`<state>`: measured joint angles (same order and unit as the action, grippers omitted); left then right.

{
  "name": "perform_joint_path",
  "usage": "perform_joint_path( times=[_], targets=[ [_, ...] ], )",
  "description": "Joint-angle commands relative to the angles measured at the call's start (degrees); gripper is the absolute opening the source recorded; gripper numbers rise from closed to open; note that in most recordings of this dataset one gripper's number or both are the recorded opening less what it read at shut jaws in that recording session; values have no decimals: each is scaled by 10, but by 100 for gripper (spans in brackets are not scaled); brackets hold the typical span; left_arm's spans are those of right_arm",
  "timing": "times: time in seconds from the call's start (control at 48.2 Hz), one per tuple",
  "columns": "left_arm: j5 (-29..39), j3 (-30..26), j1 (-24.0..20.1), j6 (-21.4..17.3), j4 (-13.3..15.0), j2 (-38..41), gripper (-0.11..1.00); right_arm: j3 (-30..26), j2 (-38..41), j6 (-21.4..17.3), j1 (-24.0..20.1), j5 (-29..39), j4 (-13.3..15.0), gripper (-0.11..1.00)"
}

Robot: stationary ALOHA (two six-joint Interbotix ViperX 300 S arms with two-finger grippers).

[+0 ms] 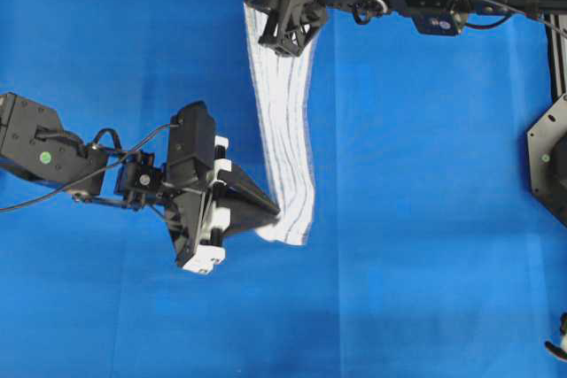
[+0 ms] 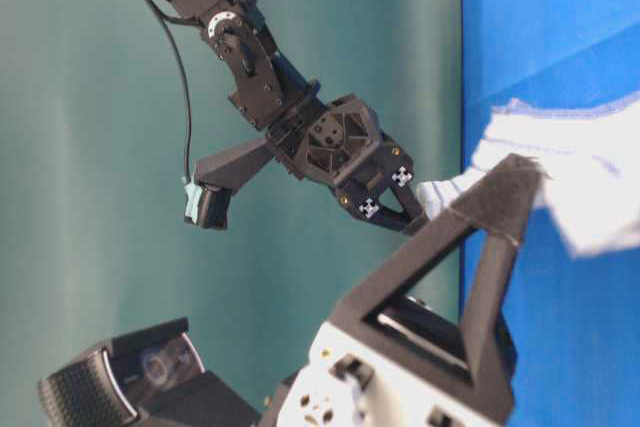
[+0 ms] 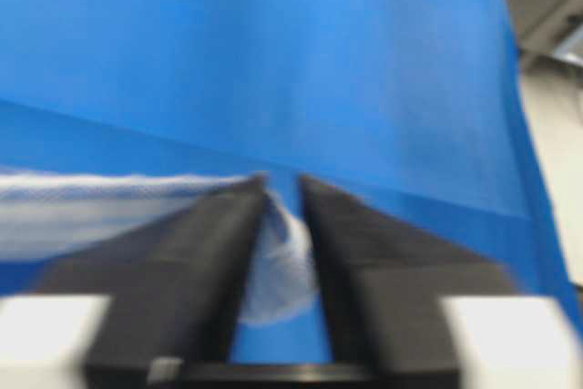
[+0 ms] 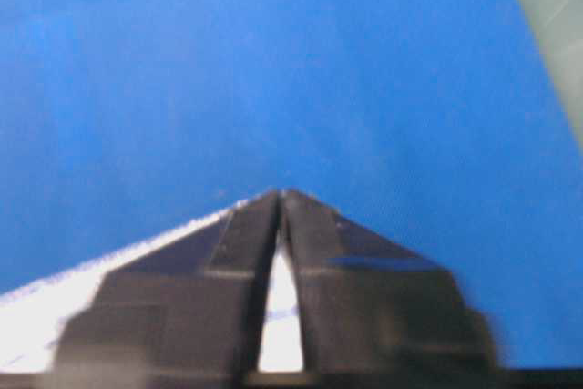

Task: Fold the blue towel.
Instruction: 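Release the strip and move both grippers back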

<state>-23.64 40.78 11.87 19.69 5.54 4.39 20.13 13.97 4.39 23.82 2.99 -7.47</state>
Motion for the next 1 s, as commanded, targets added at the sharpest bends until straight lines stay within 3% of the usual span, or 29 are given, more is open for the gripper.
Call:
perform_joint_path(
  times=[0.0, 0.145, 0.208, 0.54, 0.976],
  targets=[
    [5, -3, 4, 5, 7, -18, 28, -18, -10, 0, 0, -4, 4, 35],
    [49, 16, 5, 20, 7, -47, 72, -16, -11, -1, -2, -4, 12, 80],
    [72, 26, 5, 23, 7, -66, 77, -14, -13, -1, -2, -4, 13, 90],
    [119, 79, -27, 0, -4, -167, 71, 26, -85, -5, -2, 8, 13, 85],
    [180, 83, -133, -135, -5, -272, 71, 150, -267, -23, -9, 15, 6, 85]
  ],
)
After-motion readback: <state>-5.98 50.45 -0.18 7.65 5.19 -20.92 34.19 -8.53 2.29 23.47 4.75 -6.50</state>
